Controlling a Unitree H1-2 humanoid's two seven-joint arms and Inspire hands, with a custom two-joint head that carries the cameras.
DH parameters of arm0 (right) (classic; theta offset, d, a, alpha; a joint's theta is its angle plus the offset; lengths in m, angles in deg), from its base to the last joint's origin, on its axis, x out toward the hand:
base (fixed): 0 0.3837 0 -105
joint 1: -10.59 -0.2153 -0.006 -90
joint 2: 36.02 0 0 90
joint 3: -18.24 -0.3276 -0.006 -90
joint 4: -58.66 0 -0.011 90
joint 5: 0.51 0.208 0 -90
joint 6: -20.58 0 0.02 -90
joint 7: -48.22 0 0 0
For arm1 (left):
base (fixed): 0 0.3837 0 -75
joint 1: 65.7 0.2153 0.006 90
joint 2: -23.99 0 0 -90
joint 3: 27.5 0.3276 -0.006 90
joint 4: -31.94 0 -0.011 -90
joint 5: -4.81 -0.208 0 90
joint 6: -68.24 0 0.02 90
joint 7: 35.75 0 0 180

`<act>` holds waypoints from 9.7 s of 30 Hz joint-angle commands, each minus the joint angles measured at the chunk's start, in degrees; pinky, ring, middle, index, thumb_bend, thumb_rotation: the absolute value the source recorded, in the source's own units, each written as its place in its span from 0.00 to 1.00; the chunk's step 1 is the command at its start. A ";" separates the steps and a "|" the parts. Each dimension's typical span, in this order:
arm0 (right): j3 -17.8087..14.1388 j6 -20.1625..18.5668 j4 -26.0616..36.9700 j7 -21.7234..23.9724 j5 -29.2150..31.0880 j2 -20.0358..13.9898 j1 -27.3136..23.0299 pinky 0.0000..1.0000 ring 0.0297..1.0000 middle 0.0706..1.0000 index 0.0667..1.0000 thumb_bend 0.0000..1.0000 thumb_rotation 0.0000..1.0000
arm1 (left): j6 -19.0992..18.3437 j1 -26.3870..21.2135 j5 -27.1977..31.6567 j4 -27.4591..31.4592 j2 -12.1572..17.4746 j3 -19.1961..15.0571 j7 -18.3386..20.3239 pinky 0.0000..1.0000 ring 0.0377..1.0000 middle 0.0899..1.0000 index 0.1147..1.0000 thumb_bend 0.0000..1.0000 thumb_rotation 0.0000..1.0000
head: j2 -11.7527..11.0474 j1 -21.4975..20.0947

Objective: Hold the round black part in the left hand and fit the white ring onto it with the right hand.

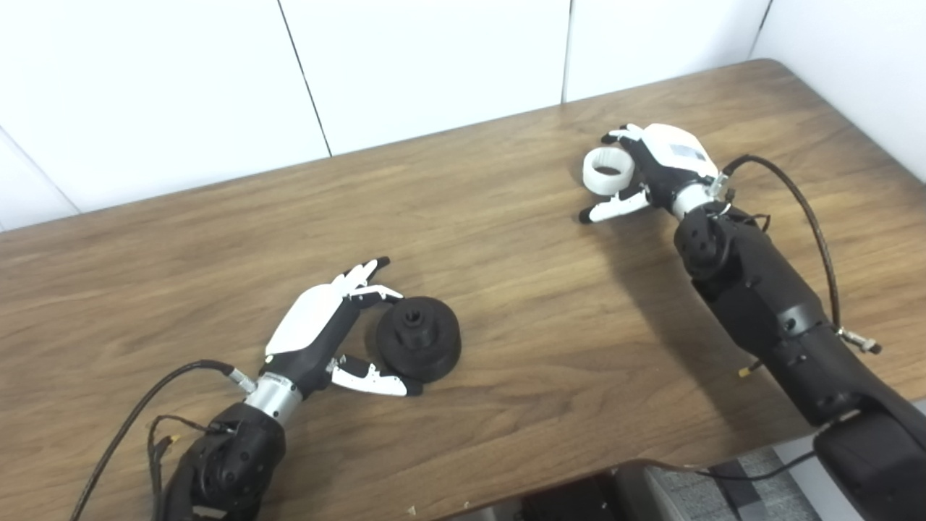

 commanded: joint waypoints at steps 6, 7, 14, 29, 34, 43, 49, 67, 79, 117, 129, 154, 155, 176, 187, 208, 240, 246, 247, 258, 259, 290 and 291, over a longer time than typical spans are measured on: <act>-0.30 -0.50 -0.78 -0.11 -0.57 -1.93 -4.19 0.76 0.89 0.95 0.87 0.92 0.42 | 1.85 -0.90 0.85 1.88 0.73 -0.88 -0.76 1.00 1.00 1.00 0.59 0.93 0.34 | 0.20 0.21; -0.27 -0.48 -0.99 -0.13 -0.60 -2.01 -4.30 0.75 0.88 0.95 0.87 0.92 0.41 | 1.97 -0.87 0.80 1.83 0.74 -0.85 -0.81 1.00 1.00 1.00 0.59 0.93 0.34 | 0.20 0.21; -0.16 0.11 -1.92 -1.31 -0.89 -2.18 -4.22 0.72 0.86 0.93 0.79 0.85 0.41 | 1.97 -0.76 0.80 1.99 0.70 -0.88 -0.73 1.00 1.00 1.00 0.59 0.92 0.34 | 0.57 0.67; -0.70 0.31 -1.40 -2.24 -0.01 -1.93 -3.22 0.75 0.85 0.90 0.64 0.77 0.35 | 1.36 -1.38 0.99 2.51 0.69 -1.23 0.11 1.00 1.00 1.00 0.59 0.92 0.32 | 0.81 1.13; -0.80 1.17 -1.35 -3.34 0.31 -1.84 -2.89 0.75 0.83 0.88 0.59 0.75 0.31 | 1.06 -1.50 0.92 2.78 0.65 -1.20 0.44 1.00 1.00 1.00 0.59 0.92 0.33 | 0.84 1.24; -0.94 2.96 -1.75 -5.94 1.15 -1.71 -2.54 0.73 0.79 0.86 0.55 0.73 0.29 | 1.45 -1.38 1.00 2.62 0.63 -1.29 0.20 1.00 1.00 1.00 0.59 0.92 0.32 | 1.03 1.42; -0.88 3.48 -1.68 -6.81 1.33 -1.70 -2.30 0.71 0.77 0.85 0.55 0.72 0.28 | 1.20 -1.26 0.87 2.91 0.62 -1.17 0.42 1.00 1.00 1.00 0.59 0.92 0.33 | 1.24 1.37; -4.11 3.89 11.39 -7.38 1.00 -2.65 -0.40 0.76 0.81 0.86 0.46 0.52 0.16 | 1.54 -1.44 0.63 2.19 0.16 -1.17 -0.20 1.00 1.00 1.00 0.58 0.92 0.33 | 1.57 2.07; -6.62 3.27 20.11 -4.79 0.15 -2.99 0.14 0.75 0.82 0.86 0.46 0.52 0.16 | 1.48 -1.77 0.50 1.86 -0.25 -1.11 -0.49 1.00 1.00 1.00 0.58 0.93 0.32 | 1.91 3.30; -6.44 11.14 34.29 -1.76 3.61 1.58 13.74 0.76 0.82 0.85 0.46 0.52 0.16 | -1.25 -3.17 -2.21 2.34 -2.70 -0.43 -0.60 1.00 1.00 1.00 0.58 0.92 0.35 | 3.34 11.80; -6.41 11.62 43.82 0.81 3.28 4.87 24.24 0.72 0.80 0.84 0.46 0.52 0.15 | -1.08 -3.36 -2.22 2.37 -2.47 -0.61 -0.65 1.00 1.00 1.00 0.58 0.92 0.35 | 3.55 11.64; 0.32 14.04 46.65 6.98 1.77 12.01 23.30 0.87 0.84 0.85 0.46 0.52 0.16 | -1.97 -3.42 -2.77 2.63 -3.18 -0.07 -0.31 1.00 1.00 1.00 0.59 0.92 0.35 | 3.79 12.20; 0.62 14.24 46.56 6.99 1.73 12.24 23.08 0.88 0.84 0.85 0.46 0.52 0.16 | -1.94 -3.40 -2.75 2.61 -3.24 -0.07 -0.36 1.00 1.00 1.00 0.59 0.92 0.35 | 3.81 12.25; 5.37 13.81 42.36 9.50 -1.00 17.85 17.47 0.83 0.83 0.85 0.46 0.52 0.16 | -1.81 -3.34 -2.62 2.54 -4.07 -0.05 -0.40 1.00 1.00 1.00 0.58 0.92 0.32 | 4.08 13.00; 6.46 14.02 38.56 9.68 -1.85 19.17 16.66 0.85 0.83 0.85 0.46 0.52 0.16 | -2.50 -2.79 -2.29 3.80 -4.36 0.03 0.20 1.00 1.00 1.00 0.58 0.93 0.32 | 4.59 13.32; 6.19 14.88 36.22 8.55 -1.81 18.17 18.00 0.88 0.84 0.85 0.46 0.52 0.16 | -4.55 -2.62 -5.38 4.50 -3.04 1.06 1.53 1.00 1.00 1.00 0.59 0.96 0.30 | 5.70 13.76; 6.28 13.86 31.90 8.87 -3.55 15.88 19.70 0.83 0.83 0.86 0.56 0.67 0.28 | -4.91 -2.96 -5.19 5.33 -2.42 0.53 2.44 1.00 1.00 1.00 0.58 0.95 0.30 | 6.56 13.57; 6.99 12.12 32.64 11.63 -4.98 15.35 18.91 0.84 0.84 0.87 0.66 0.81 0.37 | -4.77 -3.21 -4.89 5.19 -2.44 0.42 2.50 1.00 1.00 1.00 0.58 0.95 0.30 | 6.64 13.44; 7.15 11.83 32.79 12.19 -5.13 15.25 18.76 0.85 0.85 0.88 0.67 0.83 0.38 | -4.76 -3.24 -4.86 5.19 -2.46 0.42 2.52 1.00 1.00 1.00 0.58 0.95 0.30 | 6.67 13.42; 9.11 8.07 35.45 18.71 -7.97 14.16 17.40 0.85 0.92 0.96 0.86 1.00 0.44 | -4.85 -3.28 -4.82 5.31 -2.53 0.45 2.52 1.00 1.00 1.00 0.58 0.95 0.29 | 6.75 13.33; 9.18 7.86 35.57 19.25 -8.04 14.01 17.32 0.85 0.92 0.97 0.87 1.00 0.45 | -4.85 -3.29 -4.86 5.32 -2.51 0.47 2.53 1.00 1.00 1.00 0.58 0.95 0.29 | 6.72 13.28; 9.82 0.08 38.45 37.64 -6.22 7.23 13.94 0.88 1.00 1.00 1.00 1.00 0.46 | -4.65 -2.47 -4.14 5.45 -2.86 0.50 2.29 1.00 1.00 1.00 0.58 0.96 0.32 | 5.51 12.62; 9.81 -0.29 38.54 37.89 -6.18 7.10 13.79 0.88 1.00 1.00 1.00 1.00 0.46 | -4.42 -2.52 -4.03 5.29 -2.88 0.48 2.13 1.00 1.00 1.00 0.58 0.96 0.32 | 5.65 12.63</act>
